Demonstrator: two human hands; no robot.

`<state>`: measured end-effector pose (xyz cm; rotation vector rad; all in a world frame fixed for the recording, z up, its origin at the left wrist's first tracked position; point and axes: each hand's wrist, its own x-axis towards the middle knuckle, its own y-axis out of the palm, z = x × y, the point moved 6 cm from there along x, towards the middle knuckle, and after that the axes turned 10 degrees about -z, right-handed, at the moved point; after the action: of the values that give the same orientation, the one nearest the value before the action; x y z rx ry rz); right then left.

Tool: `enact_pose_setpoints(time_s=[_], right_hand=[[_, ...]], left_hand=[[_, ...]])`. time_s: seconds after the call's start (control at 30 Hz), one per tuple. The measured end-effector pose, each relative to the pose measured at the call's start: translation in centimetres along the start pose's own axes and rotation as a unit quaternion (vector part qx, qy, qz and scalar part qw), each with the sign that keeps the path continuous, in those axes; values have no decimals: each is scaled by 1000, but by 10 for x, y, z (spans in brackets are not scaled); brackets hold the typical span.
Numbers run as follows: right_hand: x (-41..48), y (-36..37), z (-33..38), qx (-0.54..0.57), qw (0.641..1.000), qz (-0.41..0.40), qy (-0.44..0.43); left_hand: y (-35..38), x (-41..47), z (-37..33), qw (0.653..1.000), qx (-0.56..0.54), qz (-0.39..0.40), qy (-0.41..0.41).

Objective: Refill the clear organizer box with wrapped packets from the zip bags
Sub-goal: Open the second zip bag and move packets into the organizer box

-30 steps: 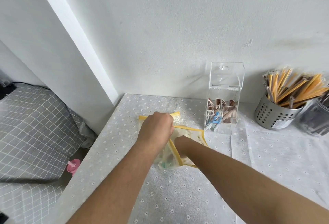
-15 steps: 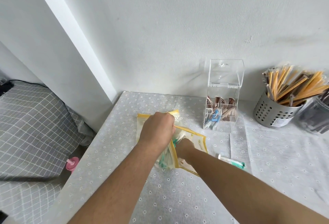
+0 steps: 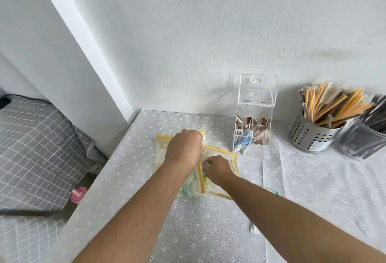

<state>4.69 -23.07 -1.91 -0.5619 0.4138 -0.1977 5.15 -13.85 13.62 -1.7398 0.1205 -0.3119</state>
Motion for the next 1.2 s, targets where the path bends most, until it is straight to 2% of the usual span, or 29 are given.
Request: enact_pose_setpoints(time_s=[0.17,0.33,0.43,0.53,0.63,0.73,0.8,1.03,1.2], right_hand=[[1,1,6,-54,998,-17,-39],[-23,-27,35,-181,970,-10,-165],[-44,-77,58,-140,965,-21,-221],[-47,-143,63,-37,981,-42,-184],[-38,-214,56,46,982,-120,-138],[-19,-263,41,19,969,-222,-109],[-2,-268,31,-31,961,-255,-98],[52,-224,14,-130,963,-220,-83],[74,-202,-2,-218,967,-129,-37]], left_hand=[[3,-1,1,1000,14,4,-4],[-4,6,0,1000,18,-8,-18],[-7,11,-1,999,6,-17,-38],[-3,15,-1,998,-3,-15,-61],[3,19,-3,998,-3,-13,-69],[9,23,-9,998,-8,-7,-67],[11,23,-11,998,-7,0,-64],[12,21,-12,999,-1,7,-41],[10,22,-12,999,-3,10,-36]])
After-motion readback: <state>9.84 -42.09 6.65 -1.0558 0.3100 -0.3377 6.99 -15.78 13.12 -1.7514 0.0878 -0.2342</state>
